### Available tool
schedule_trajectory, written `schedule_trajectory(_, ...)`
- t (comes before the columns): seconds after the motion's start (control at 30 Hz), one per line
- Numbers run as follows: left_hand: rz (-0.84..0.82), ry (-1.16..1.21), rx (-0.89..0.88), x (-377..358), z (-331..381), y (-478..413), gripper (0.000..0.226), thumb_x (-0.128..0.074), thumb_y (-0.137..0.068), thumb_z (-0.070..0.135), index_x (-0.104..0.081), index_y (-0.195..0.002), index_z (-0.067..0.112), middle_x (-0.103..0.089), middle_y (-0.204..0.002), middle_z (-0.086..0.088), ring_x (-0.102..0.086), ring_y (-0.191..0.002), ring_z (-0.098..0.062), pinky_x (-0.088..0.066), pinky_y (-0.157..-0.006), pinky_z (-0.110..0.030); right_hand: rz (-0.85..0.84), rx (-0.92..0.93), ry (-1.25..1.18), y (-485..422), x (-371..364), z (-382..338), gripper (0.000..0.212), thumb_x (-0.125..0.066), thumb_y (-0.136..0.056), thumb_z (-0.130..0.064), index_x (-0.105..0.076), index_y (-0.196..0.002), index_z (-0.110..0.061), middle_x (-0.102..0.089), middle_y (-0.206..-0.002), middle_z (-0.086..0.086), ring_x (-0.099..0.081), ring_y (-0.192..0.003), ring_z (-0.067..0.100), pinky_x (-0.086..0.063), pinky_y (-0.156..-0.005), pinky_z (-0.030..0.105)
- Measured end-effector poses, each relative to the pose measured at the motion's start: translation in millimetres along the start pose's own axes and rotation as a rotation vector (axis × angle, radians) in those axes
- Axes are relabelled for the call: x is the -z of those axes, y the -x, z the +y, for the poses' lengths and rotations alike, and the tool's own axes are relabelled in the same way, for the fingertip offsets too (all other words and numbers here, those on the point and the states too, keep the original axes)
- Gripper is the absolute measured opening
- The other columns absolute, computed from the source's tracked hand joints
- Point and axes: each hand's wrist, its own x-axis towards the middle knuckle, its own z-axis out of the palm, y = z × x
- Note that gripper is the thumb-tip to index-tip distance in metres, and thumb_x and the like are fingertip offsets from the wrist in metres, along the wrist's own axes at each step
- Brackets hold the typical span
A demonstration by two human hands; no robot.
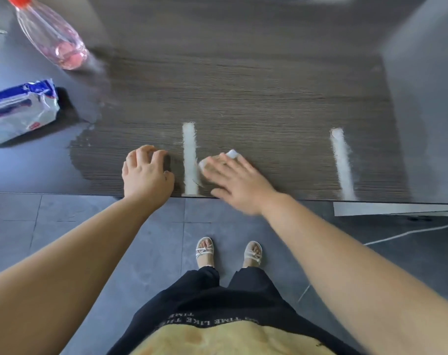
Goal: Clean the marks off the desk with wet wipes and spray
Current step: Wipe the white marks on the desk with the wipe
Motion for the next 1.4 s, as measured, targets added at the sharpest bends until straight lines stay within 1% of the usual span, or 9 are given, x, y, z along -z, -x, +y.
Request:
schedule_trajectory(0.23,-0.1,-0.041,0.018,10.7,-24.2,-13.6,0.049,-0.042,-0.092,0.029,-0.034,-0.14,0.022,-0.028,-0.146,-0.004,-0.024,-0.13,-0.032,-0.032,-0.105,-0.044,0.092,-0.917,-0.258,-0.7,14.6,73.9,0.062,-0.01,-0.099,-0.05,0.005,-0.151,-0.019,0.014,-0.159,0.004,0.012,-0.145,0.027,0.005,-0.117,0.048)
schedule_trajectory(0.47,-0.173,0.038,-0.007,21.6,-36.0,-26.6,0.043,-0.034,-0.095,0.03,-0.041,-0.137,0.026,-0.033,-0.145,-0.001,-0.027,-0.129,-0.032,-0.026,-0.109,-0.038,-0.051,0.111,0.081,-46.8,8.7,-47.5,0.075,0.005,-0.083,-0.061,0.004,-0.15,-0.027,0.009,-0.159,-0.003,0.011,-0.145,0.022,0.01,-0.115,0.044)
schedule_trajectory(0.53,-0.197,0.039,-0.047,21.7,-40.7,-29.1,0.043,-0.034,-0.095,0.03,-0.042,-0.137,0.024,-0.033,-0.146,-0.002,-0.028,-0.13,-0.031,-0.021,-0.111,-0.035,-0.012,0.083,0.051,-48.8,15.4,-11.9,0.065,-0.001,-0.089,-0.059,0.003,-0.149,-0.033,0.009,-0.158,-0.008,0.012,-0.145,0.017,0.011,-0.115,0.038)
schedule_trajectory(0.73,-0.196,0.122,-0.096,26.6,-43.3,-29.8,0.04,-0.037,-0.096,0.025,-0.044,-0.135,0.02,-0.032,-0.147,-0.001,-0.023,-0.135,-0.019,-0.01,-0.111,-0.027,0.116,-0.795,-0.262,-76.4,38.9,39.0,0.059,-0.013,-0.1,-0.047,0.002,-0.151,-0.022,0.012,-0.159,0.001,0.012,-0.145,0.024,0.005,-0.117,0.046)
schedule_trajectory(0.8,-0.185,0.186,-0.077,25.7,-43.5,-29.6,0.039,-0.038,-0.095,0.022,-0.046,-0.133,0.019,-0.035,-0.145,-0.001,-0.026,-0.134,-0.02,-0.013,-0.11,-0.026,0.115,-0.689,-0.237,-95.7,33.3,-7.7,0.063,-0.014,-0.098,-0.05,0.001,-0.151,-0.02,0.012,-0.159,0.002,0.012,-0.145,0.027,0.006,-0.116,0.049)
schedule_trajectory(1.0,0.076,0.453,0.204,34.7,-64.2,-24.7,0.036,-0.042,-0.089,0.014,-0.055,-0.123,0.016,-0.051,-0.128,-0.007,-0.042,-0.121,-0.027,-0.032,-0.1,-0.031,-0.044,0.389,0.076,-86.8,14.0,-67.4,0.07,-0.01,-0.087,-0.055,-0.019,-0.149,-0.024,-0.013,-0.158,-0.001,-0.008,-0.146,0.025,0.009,-0.114,0.041)
schedule_trajectory(1.07,0.083,0.335,0.224,36.5,-76.7,-21.8,0.037,-0.042,-0.091,0.017,-0.051,-0.127,0.018,-0.044,-0.135,-0.008,-0.03,-0.127,-0.03,-0.025,-0.106,-0.034,0.001,0.293,0.087,-95.3,25.5,-26.8,0.067,-0.009,-0.088,-0.057,-0.013,-0.15,-0.029,-0.007,-0.158,-0.006,-0.003,-0.146,0.02,0.012,-0.114,0.036)
schedule_trajectory(1.23,0.069,0.193,0.317,27.4,-97.4,-14.3,0.044,-0.042,-0.091,0.025,-0.041,-0.135,0.023,-0.029,-0.145,-0.003,-0.018,-0.132,-0.031,-0.02,-0.109,-0.039,0.099,-0.593,-0.132,-141.1,53.1,0.3,0.06,-0.013,-0.099,-0.048,-0.001,-0.152,-0.022,0.01,-0.159,0.0,0.01,-0.146,0.024,0.002,-0.117,0.046)
schedule_trajectory(1.4,0.031,0.204,0.313,24.6,-101.7,-13.0,0.048,-0.041,-0.093,0.028,-0.034,-0.14,0.026,-0.024,-0.149,0.001,-0.015,-0.134,-0.029,-0.017,-0.112,-0.038,0.035,0.07,0.001,-134.4,22.9,-104.5,0.07,-0.015,-0.093,-0.058,-0.002,-0.151,-0.022,0.007,-0.159,0.0,0.009,-0.146,0.025,0.007,-0.116,0.05)
